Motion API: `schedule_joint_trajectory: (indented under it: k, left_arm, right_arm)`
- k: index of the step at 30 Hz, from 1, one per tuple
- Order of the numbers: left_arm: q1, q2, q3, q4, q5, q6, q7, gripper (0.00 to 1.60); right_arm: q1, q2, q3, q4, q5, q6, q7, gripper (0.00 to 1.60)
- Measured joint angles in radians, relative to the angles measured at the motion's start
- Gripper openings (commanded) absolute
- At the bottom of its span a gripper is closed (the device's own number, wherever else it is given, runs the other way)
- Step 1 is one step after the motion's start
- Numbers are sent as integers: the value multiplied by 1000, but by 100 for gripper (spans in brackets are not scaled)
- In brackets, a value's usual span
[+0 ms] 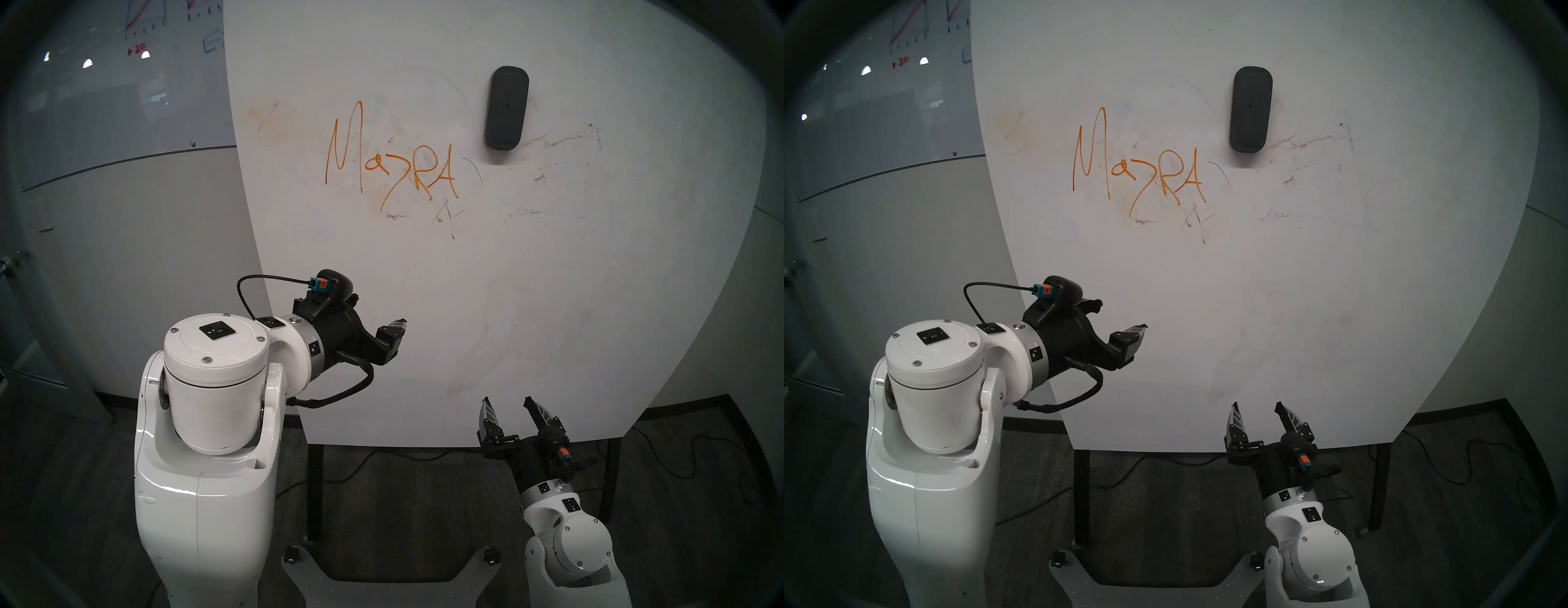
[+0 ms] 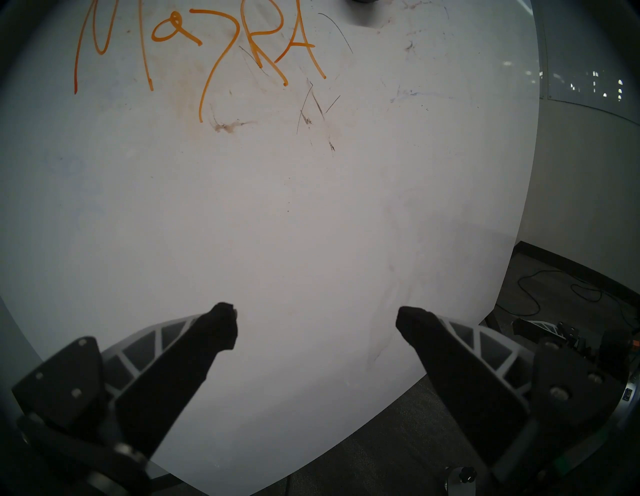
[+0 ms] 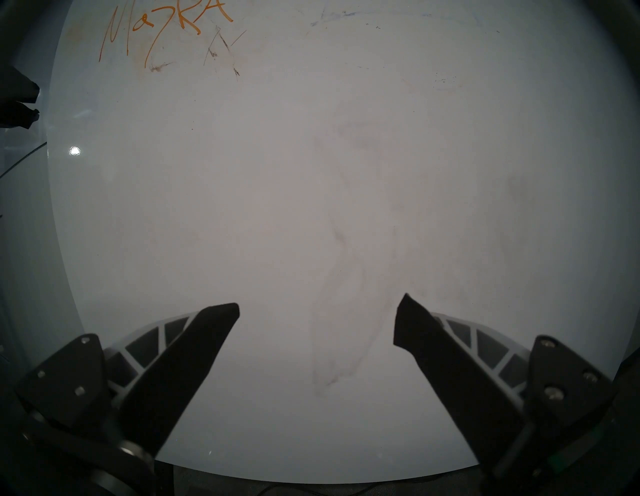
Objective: Erase all marks on the whiteboard with the eraser
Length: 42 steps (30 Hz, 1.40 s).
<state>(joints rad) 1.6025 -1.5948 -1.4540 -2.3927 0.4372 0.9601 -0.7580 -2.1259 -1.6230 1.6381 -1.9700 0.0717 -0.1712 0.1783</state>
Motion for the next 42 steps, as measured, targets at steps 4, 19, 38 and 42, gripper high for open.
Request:
schedule_joint_trajectory:
  k: [4, 19, 38, 42]
  left_arm:
    - [0, 0, 0, 0, 0, 0, 0, 160]
    - [0, 0, 0, 0, 0, 0, 0, 160]
    - [0, 0, 0, 1, 0, 0, 0, 160]
    - [0, 0, 0, 1, 0, 0, 0, 160]
  right_arm:
    - [0, 0, 0, 0, 0, 0, 0, 160]
    - [0, 0, 0, 1, 0, 0, 0, 160]
    - [7, 0, 0, 0, -14, 4, -7, 160]
    - [13, 0, 0, -3, -21, 5, -14, 160]
